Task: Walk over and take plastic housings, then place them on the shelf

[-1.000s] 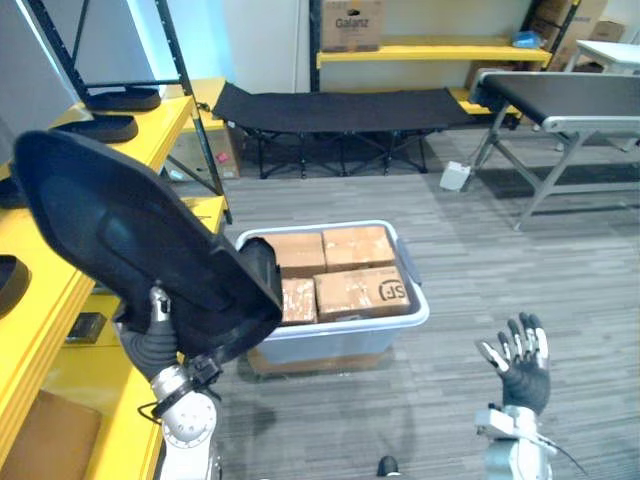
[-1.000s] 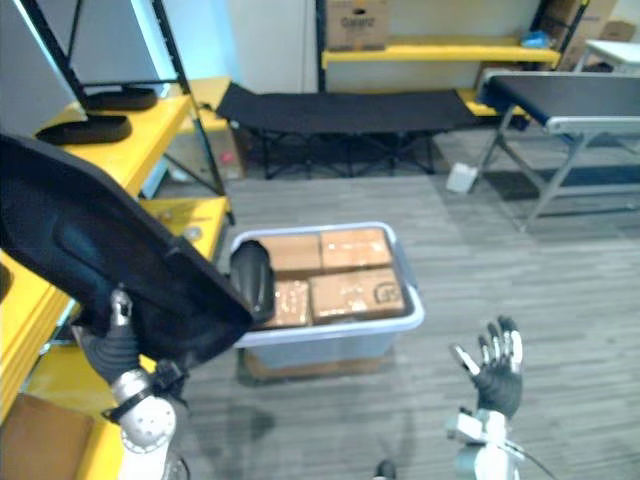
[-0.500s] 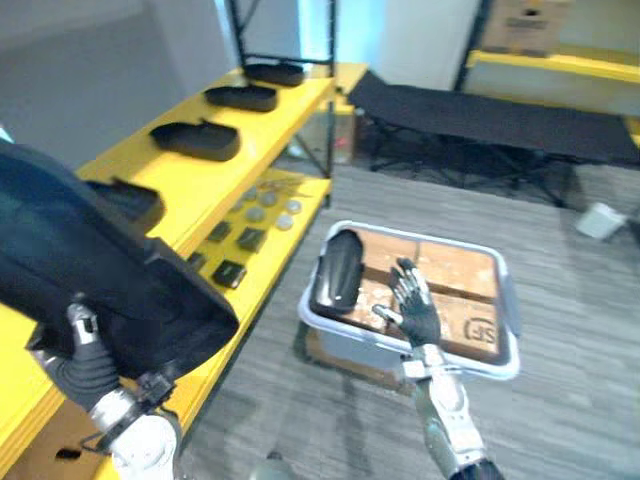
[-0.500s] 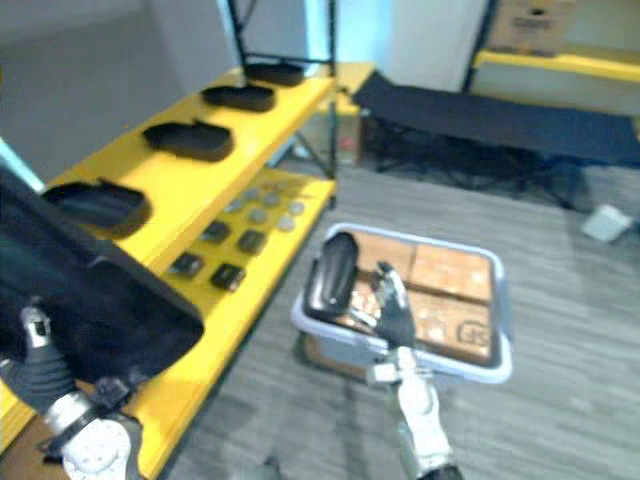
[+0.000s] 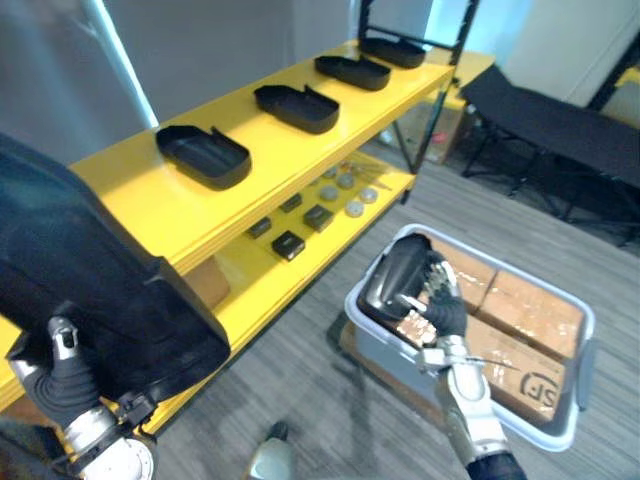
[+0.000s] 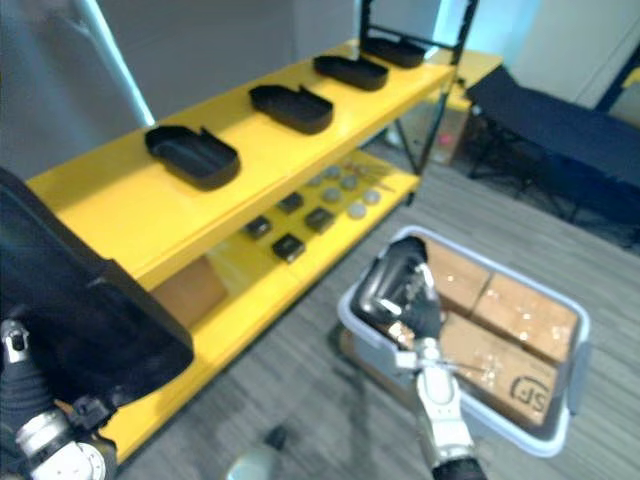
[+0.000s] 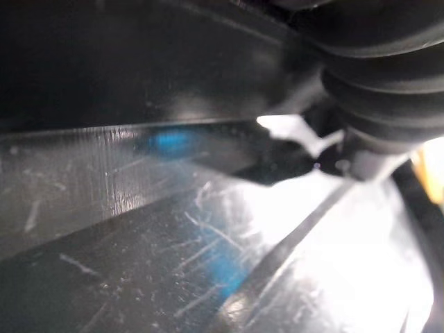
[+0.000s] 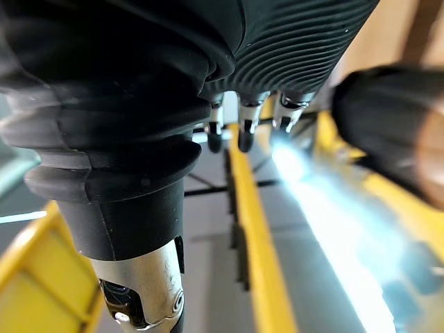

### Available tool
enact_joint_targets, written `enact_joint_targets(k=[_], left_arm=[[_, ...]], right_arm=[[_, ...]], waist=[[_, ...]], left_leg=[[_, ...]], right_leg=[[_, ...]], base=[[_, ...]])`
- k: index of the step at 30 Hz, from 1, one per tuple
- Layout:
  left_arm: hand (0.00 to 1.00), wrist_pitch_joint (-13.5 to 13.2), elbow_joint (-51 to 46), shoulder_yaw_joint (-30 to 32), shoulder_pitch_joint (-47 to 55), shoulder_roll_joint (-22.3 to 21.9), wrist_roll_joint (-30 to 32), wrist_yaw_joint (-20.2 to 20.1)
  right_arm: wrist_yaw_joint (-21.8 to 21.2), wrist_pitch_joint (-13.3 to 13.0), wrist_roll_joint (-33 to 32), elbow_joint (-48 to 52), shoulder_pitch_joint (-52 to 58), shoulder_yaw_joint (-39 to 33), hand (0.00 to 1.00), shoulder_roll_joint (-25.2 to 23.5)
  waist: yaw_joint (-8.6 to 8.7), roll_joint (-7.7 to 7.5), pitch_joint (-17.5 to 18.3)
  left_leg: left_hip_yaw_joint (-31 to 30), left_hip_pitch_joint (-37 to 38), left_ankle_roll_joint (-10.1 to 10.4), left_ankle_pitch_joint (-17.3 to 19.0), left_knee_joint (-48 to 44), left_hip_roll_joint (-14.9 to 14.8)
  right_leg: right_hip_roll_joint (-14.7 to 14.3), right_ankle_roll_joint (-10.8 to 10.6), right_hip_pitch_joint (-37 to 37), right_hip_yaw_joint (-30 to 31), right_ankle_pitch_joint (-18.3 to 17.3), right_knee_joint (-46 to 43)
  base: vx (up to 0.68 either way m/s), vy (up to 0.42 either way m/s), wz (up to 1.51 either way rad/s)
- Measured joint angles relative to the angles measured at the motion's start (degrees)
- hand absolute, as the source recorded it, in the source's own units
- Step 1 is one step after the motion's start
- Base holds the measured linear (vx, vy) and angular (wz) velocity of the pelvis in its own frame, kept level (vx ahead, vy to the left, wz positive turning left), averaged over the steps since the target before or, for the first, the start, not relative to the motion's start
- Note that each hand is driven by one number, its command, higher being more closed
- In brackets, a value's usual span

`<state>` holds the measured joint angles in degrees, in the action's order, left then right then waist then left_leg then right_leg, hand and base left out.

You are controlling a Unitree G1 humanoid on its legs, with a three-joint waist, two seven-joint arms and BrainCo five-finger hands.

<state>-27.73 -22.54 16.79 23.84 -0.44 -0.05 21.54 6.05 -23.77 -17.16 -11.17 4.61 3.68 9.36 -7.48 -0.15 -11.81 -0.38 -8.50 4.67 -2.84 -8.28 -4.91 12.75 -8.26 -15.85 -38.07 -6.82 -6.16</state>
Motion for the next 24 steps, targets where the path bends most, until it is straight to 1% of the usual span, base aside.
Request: enact_joint_targets(k=[1, 3, 4, 5, 7, 9, 10, 11, 12, 13, 14, 15, 16, 17, 18, 19, 20, 21, 22, 23, 24], left_arm=[[1.0, -0.8, 0.0, -1.5, 1.2, 0.0, 0.0, -0.5], [1.0, -1.0, 0.0, -2.5, 2.2, 0.0, 0.0, -0.5], [1.0, -1.0, 0.0, -2.4, 2.2, 0.1, -0.1, -0.3], [1.0, -1.0, 0.1, -2.3, 2.2, 0.1, -0.2, -0.1], [1.0, -1.0, 0.1, -2.3, 2.2, 0.1, -0.9, 0.3], [1.0, -1.0, 0.3, -2.3, 1.9, 0.1, -1.4, 1.7], [1.0, -1.0, 0.3, -2.4, 1.5, 0.1, -1.3, 2.1], [1.0, -1.0, 0.8, -2.4, 0.7, 0.1, -1.2, 2.2], [1.0, -1.0, 1.1, -2.3, 0.3, 0.2, -1.2, 2.5], [1.0, -1.0, 1.1, -2.2, 0.0, 0.3, -1.2, 2.5], [1.0, -1.0, 1.1, -2.2, -0.4, 0.9, -1.1, 2.5], [1.0, -1.0, 1.2, -2.1, -0.7, 2.8, -0.2, 2.6], [1.0, -0.9, 1.7, -2.0, -1.7, 3.6, 0.6, 2.6], [1.0, 0.0, 2.1, -2.3, -3.3, 4.5, 1.8, 2.6], [1.0, 0.2, 2.1, -2.2, -4.0, 5.8, 3.2, 2.8], [1.0, 0.3, 2.1, -2.2, -4.2, 6.7, 3.4, 3.2], [1.0, 0.8, 2.1, -2.2, -4.9, 8.2, 3.3, 4.2], [1.0, 1.1, 2.0, -2.2, -5.3, 8.8, 3.3, 4.7], [1.0, 1.7, 2.1, -2.0, -6.7, 9.4, 3.1, 5.0], [1.0, 2.1, 2.1, -2.0, -8.4, 9.4, 2.8, 5.2], [1.0, 2.2, 2.1, -2.0, -9.3, 9.4, 2.7, 5.2]], right_arm=[[0.0, -0.2, 0.0, 1.7, 1.8, -0.6, 0.0, 0.0], [-0.6, -1.3, -0.1, 2.3, 2.4, -0.8, 0.0, 0.0], [-1.4, -1.9, -0.1, 2.5, 2.4, -0.8, 0.0, 0.0], [-2.0, -2.5, -0.1, 2.6, 2.2, -0.7, 0.0, -0.1], [-2.7, -2.7, -0.2, 2.8, 0.9, -0.6, 0.0, -0.2], [-3.5, -3.0, -1.5, 2.8, -2.3, 0.4, 0.0, -0.1], [-3.4, -2.9, -1.5, 2.6, -3.1, 0.6, 0.0, -0.1], [-2.8, -2.9, -1.2, 2.5, -3.5, 0.7, 0.0, -0.3], [-2.0, -2.9, -1.2, 2.2, -3.5, 1.0, 0.0, -1.0], [-1.5, -2.8, -1.2, 2.1, -3.5, 1.0, 0.0, -1.8], [-0.7, -2.7, -1.2, 2.1, -3.2, 1.0, 0.0, -2.4], [0.0, -2.5, -1.2, 2.1, -2.1, 0.8, 0.0, -2.8], [0.3, -2.5, -1.2, 2.1, -1.6, 0.9, 0.0, -3.1], [0.2, -2.3, -1.3, 1.8, -0.9, 1.1, 0.0, -3.6], [-0.1, -2.3, -1.2, 1.7, -1.1, 1.2, 0.0, -4.0], [-0.3, -2.4, -1.1, 1.7, -1.3, 1.1, 0.0, -4.2], [-1.2, -2.4, -0.7, 1.9, -2.2, 0.9, 0.0, -4.2], [-1.5, -2.4, -0.2, 2.3, -2.5, 0.6, 0.0, -4.2], [-2.3, -2.5, 0.0, 4.2, -3.1, -0.4, 0.0, -3.9], [-3.2, -2.8, -0.1, 6.8, -3.8, -2.3, 0.0, -3.5], [-3.9, -2.9, -0.2, 8.5, -4.0, -3.3, 0.0, -3.1]], waist=[[0.24, 0.21, -0.3], [0.38, 0.5, -0.8], [0.39, 0.51, -1.4], [0.37, 0.41, -1.8], [0.3, 0.76, -2.9], [0.27, 1.63, -3.9], [0.28, 1.82, -4.7], [0.3, 1.93, -5.2], [0.27, 0.93, -5.2], [0.23, 0.65, -5.2], [0.12, 0.25, -5.1], [0.21, 0.14, -4.3], [0.23, -0.54, -4.1], [0.5, -1.45, -3.7], [0.67, -1.76, -4.0], [0.74, -1.38, -4.1], [0.94, -1.49, -4.1], [1.22, -1.37, -4.0], [1.56, -1.44, -3.9], [2.03, -1.19, -3.8], [2.32, -1.01, -3.7]], left_leg=[[3.7, -0.5, 0.0, -0.5, -0.2, -0.9], [3.8, -0.3, -0.2, -0.7, -0.4, -0.4], [4.0, -0.3, -0.3, -0.6, -1.0, -0.2], [4.2, -0.6, -0.6, -0.3, -1.9, 0.0], [4.7, -1.3, -0.8, 0.9, -4.5, -0.4], [5.3, -4.8, -1.4, 4.6, -12.4, -1.7], [5.4, -5.3, -1.6, 5.7, -14.3, -1.8], [5.5, -5.9, -1.7, 7.6, -17.5, -1.8], [5.8, -6.5, -2.1, 9.2, -20.0, -1.3], [6.3, -6.8, -2.8, 10.2, -21.9, -1.2], [8.4, -7.7, -5.3, 13.0, -27.0, -1.0], [9.0, -7.3, -4.5, 16.9, -28.1, -0.1], [8.5, -7.3, -4.6, 17.8, -28.7, 0.9], [7.1, -7.1, -4.8, 18.0, -27.4, 2.6], [6.5, -4.8, -5.2, 17.8, -24.2, 3.0], [5.7, -3.8, -5.7, 17.4, -22.9, 2.9], [4.6, -1.4, -6.5, 16.7, -20.2, 2.7], [4.0, -0.2, -6.3, 16.6, -18.9, 2.6], [3.2, 2.2, -5.9, 16.2, -16.3, 2.6], [2.0, 3.5, -5.6, 16.0, -14.6, 2.7], [1.1, 3.6, -5.5, 16.0, -14.0, 2.9]], right_leg=[[0.4, -0.6, -0.4, -0.3, -0.9, -0.8], [1.3, -0.1, 0.1, 0.1, -2.0, -2.8], [2.0, 0.5, 0.4, 0.7, -3.4, -4.3], [2.6, 0.2, 1.0, 1.5, -4.3, -5.6], [3.3, -0.1, 2.0, 2.9, -5.4, -8.1], [4.6, -1.5, 5.0, 5.2, -8.2, -13.4], [5.2, -1.9, 5.0, 5.4, -9.0, -14.8], [6.2, -3.2, 4.6, 5.4, -10.5, -16.6], [7.3, -4.0, 4.2, 5.4, -11.6, -17.4], [7.7, -4.5, 3.9, 5.3, -11.9, -17.5], [8.4, -5.3, 2.6, 5.1, -12.3, -17.4], [8.9, -4.3, 1.5, 5.8, -11.7, -20.5], [10.7, -2.9, 3.4, 7.9, -11.1, -25.4], [12.4, 3.1, 8.9, 13.3, -5.9, -34.2], [12.2, 4.8, 13.1, 18.4, 1.4, -40.1], [11.5, 4.2, 14.9, 20.0, 0.6, -42.7], [9.3, 3.7, 17.3, 21.1, -3.4, -44.4], [8.0, 4.0, 17.9, 21.0, -4.8, -43.1], [5.0, 4.6, 19.1, 20.9, -6.8, -37.8], [2.2, 4.8, 21.1, 21.6, -7.8, -31.0], [0.5, 4.7, 22.6, 23.2, -7.7, -27.6]], base=[[-0.08, 0.015, 0.36], [-0.05, 0.031, 0.21], [-0.08, 0.073, 0.04], [-0.11, 0.08, -0.08], [-0.11, 0.069, -0.18], [-0.13, 0.095, -0.25], [-0.11, 0.107, -0.11], [-0.07, 0.125, 0.09], [-0.03, 0.136, 0.18], [0.08, 0.216, 0.21], [0.14, 0.191, 0.28], [0.18, 0.18, 0.41], [0.19, 0.161, 0.69], [0.28, 0.278, 0.65], [0.29, 0.272, 0.52], [0.31, 0.205, 0.24], [0.24, 0.067, 0.19], [0.31, 0.066, 0.31], [0.32, 0.039, 0.43], [0.3, 0.021, 0.51], [0.34, -0.03, 1.04]])
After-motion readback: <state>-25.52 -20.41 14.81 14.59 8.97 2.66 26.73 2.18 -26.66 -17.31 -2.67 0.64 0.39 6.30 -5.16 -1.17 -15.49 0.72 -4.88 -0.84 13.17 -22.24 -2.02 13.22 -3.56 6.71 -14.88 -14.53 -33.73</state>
